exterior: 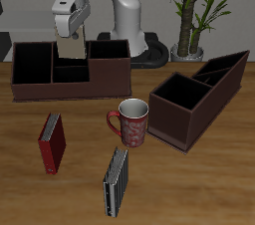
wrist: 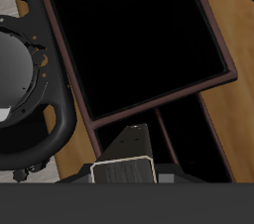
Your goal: Place the yellow book into the back desk caddy's back compartment
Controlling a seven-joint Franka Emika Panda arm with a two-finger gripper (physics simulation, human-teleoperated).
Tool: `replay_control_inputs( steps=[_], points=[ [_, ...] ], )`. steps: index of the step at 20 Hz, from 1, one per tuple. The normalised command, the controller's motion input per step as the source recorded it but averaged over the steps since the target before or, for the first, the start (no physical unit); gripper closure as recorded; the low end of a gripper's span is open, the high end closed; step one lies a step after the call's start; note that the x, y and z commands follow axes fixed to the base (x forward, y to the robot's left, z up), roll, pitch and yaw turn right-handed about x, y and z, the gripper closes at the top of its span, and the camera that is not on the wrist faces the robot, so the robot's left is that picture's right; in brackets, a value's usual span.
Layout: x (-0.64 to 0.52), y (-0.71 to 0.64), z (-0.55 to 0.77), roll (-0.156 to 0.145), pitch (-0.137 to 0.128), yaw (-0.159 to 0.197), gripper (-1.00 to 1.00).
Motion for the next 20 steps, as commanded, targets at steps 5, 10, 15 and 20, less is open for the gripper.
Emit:
replay_control_inputs(
  steps=[5, 10, 15, 20],
  points=[
    [-0.07, 0.0, -0.16, -0.002, 0.045, -0.003, 1.0],
    [0.07, -0.04, -0.12, -0.012, 0.017, 0.004, 1.0],
    [0.05, -0.04, -0.18, -0.01, 0.042, -0.012, 1.0],
    [0.09, -0.06, -0.21, -0.029, 0.029, 0.007, 1.0]
  ],
)
